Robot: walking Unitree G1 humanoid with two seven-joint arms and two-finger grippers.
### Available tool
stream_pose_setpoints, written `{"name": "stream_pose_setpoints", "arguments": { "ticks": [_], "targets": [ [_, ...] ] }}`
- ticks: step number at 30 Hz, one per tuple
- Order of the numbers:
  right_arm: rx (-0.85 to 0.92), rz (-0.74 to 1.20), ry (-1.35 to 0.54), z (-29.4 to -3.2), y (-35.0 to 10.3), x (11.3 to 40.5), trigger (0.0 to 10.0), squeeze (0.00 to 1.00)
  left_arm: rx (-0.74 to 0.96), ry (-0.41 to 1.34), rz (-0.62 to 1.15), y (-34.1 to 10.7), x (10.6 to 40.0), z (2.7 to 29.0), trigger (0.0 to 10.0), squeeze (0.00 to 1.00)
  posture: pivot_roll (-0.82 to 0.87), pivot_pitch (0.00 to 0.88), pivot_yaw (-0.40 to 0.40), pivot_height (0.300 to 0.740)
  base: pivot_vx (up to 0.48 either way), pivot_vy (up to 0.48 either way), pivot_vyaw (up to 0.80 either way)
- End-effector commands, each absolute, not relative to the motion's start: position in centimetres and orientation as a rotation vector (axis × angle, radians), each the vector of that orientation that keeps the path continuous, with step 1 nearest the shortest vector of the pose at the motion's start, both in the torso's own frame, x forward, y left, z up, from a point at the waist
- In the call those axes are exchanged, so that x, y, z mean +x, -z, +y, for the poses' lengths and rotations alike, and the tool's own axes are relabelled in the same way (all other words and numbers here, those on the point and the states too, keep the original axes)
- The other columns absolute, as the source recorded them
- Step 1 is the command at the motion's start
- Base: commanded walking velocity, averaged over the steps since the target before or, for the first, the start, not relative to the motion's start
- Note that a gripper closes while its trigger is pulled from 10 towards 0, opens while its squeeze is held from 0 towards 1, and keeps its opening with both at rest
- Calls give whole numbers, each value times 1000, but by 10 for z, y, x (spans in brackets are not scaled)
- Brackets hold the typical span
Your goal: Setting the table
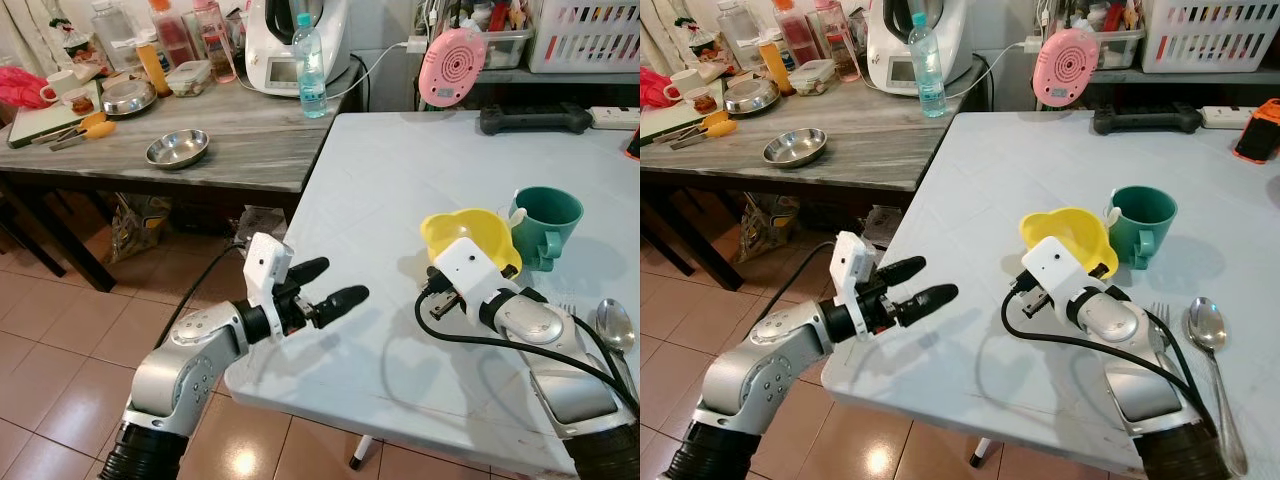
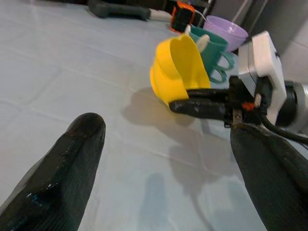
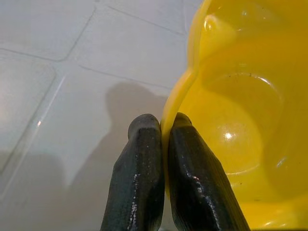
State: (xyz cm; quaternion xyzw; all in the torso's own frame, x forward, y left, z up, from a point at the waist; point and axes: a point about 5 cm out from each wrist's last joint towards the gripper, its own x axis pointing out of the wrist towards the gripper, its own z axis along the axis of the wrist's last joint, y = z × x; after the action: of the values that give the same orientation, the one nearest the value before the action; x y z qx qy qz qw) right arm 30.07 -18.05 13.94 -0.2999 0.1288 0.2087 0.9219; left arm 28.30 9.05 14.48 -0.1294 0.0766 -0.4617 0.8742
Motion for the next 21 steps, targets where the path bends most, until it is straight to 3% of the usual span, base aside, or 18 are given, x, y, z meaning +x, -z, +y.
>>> {"name": "stream_pose_setpoints", "arguments": {
  "ticks": [1, 6, 7, 8, 10, 11, 21],
  "targets": [
    [-624, 215, -438, -174, -145, 302, 0, 0, -247, 896, 151, -145, 290, 98, 10000, 1000, -126, 0, 113, 740, 0, 0, 0],
    [-581, 137, -436, -165, -152, 298, 0, 0, -214, 739, 143, -143, 304, 109, 10000, 1000, -119, 0, 112, 740, 0, 0, 0],
    [-552, 110, -426, -161, -153, 294, 0, 0, -203, 666, 139, -142, 310, 116, 10000, 612, -117, 0, 111, 740, 0, 0, 0],
    [-527, 92, -414, -158, -153, 290, 0, 0, -207, 623, 135, -142, 313, 121, 10000, 0, -113, 0, 108, 740, 0, 0, 0],
    [-490, 73, -381, -157, -151, 287, 4824, 0, -202, 570, 118, -143, 317, 127, 10000, 0, -108, 0, 106, 740, 0, 0, 0],
    [-470, 63, -361, -155, -151, 285, 10000, 0, -201, 536, 109, -143, 319, 131, 10000, 0, -108, 0, 106, 740, 0, 0, 0],
    [-334, 23, -183, -154, -149, 275, 10000, 0, -219, 287, 117, -134, 328, 162, 10000, 0, -117, 0, 114, 740, 0, 0, 0]
  ]
}}
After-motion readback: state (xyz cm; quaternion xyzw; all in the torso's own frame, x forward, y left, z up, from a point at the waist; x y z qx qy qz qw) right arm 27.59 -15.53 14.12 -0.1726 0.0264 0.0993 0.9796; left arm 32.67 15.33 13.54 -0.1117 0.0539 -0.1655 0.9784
